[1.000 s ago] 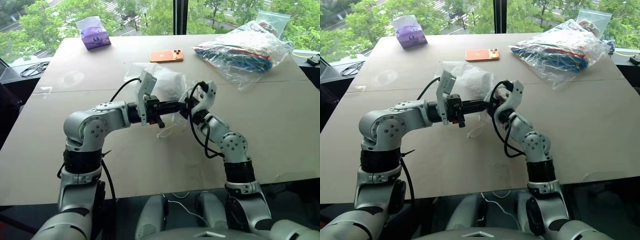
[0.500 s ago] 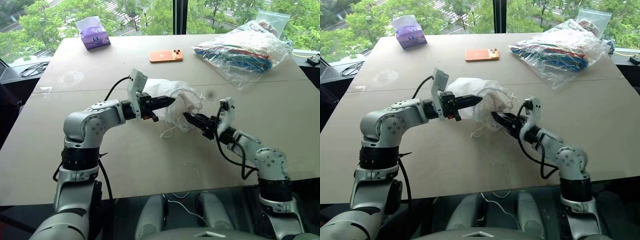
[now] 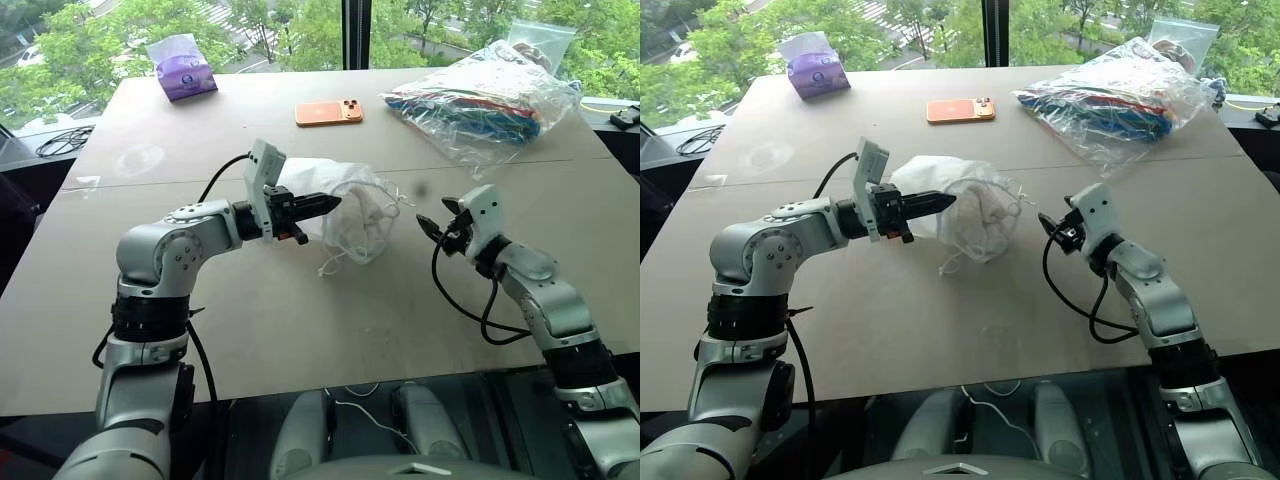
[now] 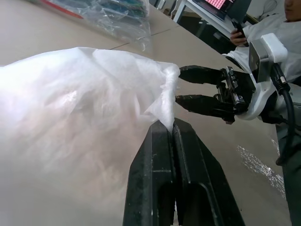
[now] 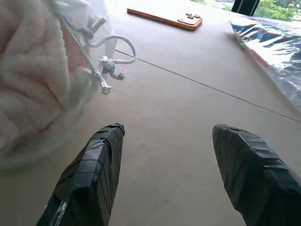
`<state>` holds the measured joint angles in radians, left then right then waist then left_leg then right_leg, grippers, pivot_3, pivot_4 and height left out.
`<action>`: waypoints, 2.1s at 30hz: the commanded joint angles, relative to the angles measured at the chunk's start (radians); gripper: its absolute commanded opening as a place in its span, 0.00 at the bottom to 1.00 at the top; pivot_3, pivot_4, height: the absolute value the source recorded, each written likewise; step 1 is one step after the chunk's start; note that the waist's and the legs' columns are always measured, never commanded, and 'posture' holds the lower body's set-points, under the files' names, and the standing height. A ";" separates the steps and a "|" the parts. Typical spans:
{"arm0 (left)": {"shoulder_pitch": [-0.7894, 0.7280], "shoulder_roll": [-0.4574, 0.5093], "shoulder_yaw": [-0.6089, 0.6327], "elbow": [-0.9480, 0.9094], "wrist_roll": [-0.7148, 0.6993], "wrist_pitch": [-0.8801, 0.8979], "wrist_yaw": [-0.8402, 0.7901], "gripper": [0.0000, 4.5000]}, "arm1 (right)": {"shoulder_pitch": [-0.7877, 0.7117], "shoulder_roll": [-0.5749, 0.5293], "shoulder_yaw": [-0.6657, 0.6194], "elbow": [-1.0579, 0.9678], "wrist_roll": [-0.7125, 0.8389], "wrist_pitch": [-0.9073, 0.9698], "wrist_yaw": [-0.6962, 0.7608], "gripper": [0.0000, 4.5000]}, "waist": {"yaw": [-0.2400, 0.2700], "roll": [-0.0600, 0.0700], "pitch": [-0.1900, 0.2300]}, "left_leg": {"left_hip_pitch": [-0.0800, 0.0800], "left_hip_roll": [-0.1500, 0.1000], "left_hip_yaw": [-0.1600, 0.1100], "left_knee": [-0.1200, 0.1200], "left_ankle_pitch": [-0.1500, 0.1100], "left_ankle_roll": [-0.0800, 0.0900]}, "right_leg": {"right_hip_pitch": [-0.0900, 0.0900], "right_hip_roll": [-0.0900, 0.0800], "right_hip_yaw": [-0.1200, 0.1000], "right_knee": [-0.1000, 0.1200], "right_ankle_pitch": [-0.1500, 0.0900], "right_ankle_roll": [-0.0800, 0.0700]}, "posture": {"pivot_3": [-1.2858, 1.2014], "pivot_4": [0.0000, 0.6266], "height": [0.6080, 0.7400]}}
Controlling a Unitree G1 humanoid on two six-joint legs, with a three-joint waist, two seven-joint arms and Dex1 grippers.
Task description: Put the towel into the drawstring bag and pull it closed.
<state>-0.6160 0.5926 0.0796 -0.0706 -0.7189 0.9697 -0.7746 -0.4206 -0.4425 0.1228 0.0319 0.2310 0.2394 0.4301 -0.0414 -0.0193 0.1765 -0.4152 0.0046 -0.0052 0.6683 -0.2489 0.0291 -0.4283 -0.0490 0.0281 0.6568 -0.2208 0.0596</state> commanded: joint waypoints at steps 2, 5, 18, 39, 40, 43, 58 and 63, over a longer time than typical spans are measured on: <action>0.034 0.054 0.035 -0.026 0.021 -0.035 -0.017 0.00 | -0.066 -0.017 0.064 0.080 -0.153 -0.171 0.048 0.71 | 0.001 0.000 0.000 | 0.000 0.000 0.000 0.000 0.000 0.000 | 0.000 0.000 0.000 0.000 0.000 0.000 | 0.52 0.24 1.00; 0.038 0.055 0.033 -0.025 0.016 -0.034 -0.016 0.00 | -0.130 0.012 0.124 0.203 -0.266 -0.298 0.027 0.71 | 0.003 0.000 0.000 | 0.000 0.000 0.000 0.000 0.000 0.000 | 0.000 0.000 0.000 0.000 0.000 0.000 | 0.52 0.24 1.00; 0.032 0.068 0.037 -0.014 0.037 -0.042 -0.010 0.00 | -0.252 0.207 -0.189 0.356 0.089 -0.131 0.017 0.71 | 0.007 0.000 0.000 | -0.001 0.000 -0.001 0.000 0.002 -0.004 | 0.000 -0.002 -0.001 -0.001 0.000 0.000 | 0.52 0.24 1.00; 0.032 0.073 0.026 -0.010 0.057 -0.046 -0.023 0.00 | -0.268 0.412 -0.384 0.174 0.585 0.485 -0.041 0.21 | 0.000 0.000 0.000 | 0.000 0.000 -0.001 0.000 0.000 0.000 | 0.000 -0.002 -0.002 0.003 0.000 0.000 | 0.52 0.24 1.00; 0.033 0.072 0.026 -0.011 0.057 -0.045 -0.023 0.00 | -0.265 0.410 -0.382 0.170 0.580 0.477 -0.041 0.10 | 0.000 0.000 0.000 | 0.000 0.000 -0.001 0.000 0.000 0.000 | 0.000 -0.002 -0.002 0.003 0.000 0.000 | 0.52 0.24 1.00; 0.028 0.065 0.018 -0.002 0.065 -0.052 -0.027 0.00 | -0.239 0.383 -0.344 0.133 0.520 0.420 -0.010 0.01 | 0.000 0.000 0.000 | 0.000 0.000 -0.002 0.000 0.000 0.000 | 0.000 -0.002 -0.002 0.003 0.000 0.000 | 0.52 0.24 1.00; -0.092 -0.011 -0.030 0.156 0.155 -0.132 -0.025 0.00 | -0.129 0.482 -0.476 -0.049 0.667 0.308 -0.102 0.01 | 0.006 0.000 0.000 | 0.000 0.000 -0.002 0.000 0.000 0.000 | 0.000 -0.002 -0.002 0.003 0.000 0.000 | 0.52 0.24 1.00; -0.188 -0.082 -0.055 0.314 0.279 -0.351 0.018 0.26 | -0.100 0.499 -0.456 -0.098 0.684 0.317 -0.159 0.00 | 0.006 0.000 0.000 | 0.000 0.000 -0.002 0.000 0.000 0.000 | 0.000 -0.002 -0.002 0.003 0.000 0.000 | 0.52 0.24 1.00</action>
<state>-0.7517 0.5211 0.0109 0.2153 -0.4778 0.7195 -0.7776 -0.5161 0.0481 -0.3344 -0.0049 0.8829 0.5627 0.2897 -0.0355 -0.0191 0.1768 -0.4154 0.0041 -0.0074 0.6686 -0.2487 0.0289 -0.4286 -0.0505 0.0259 0.6601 -0.2205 0.0594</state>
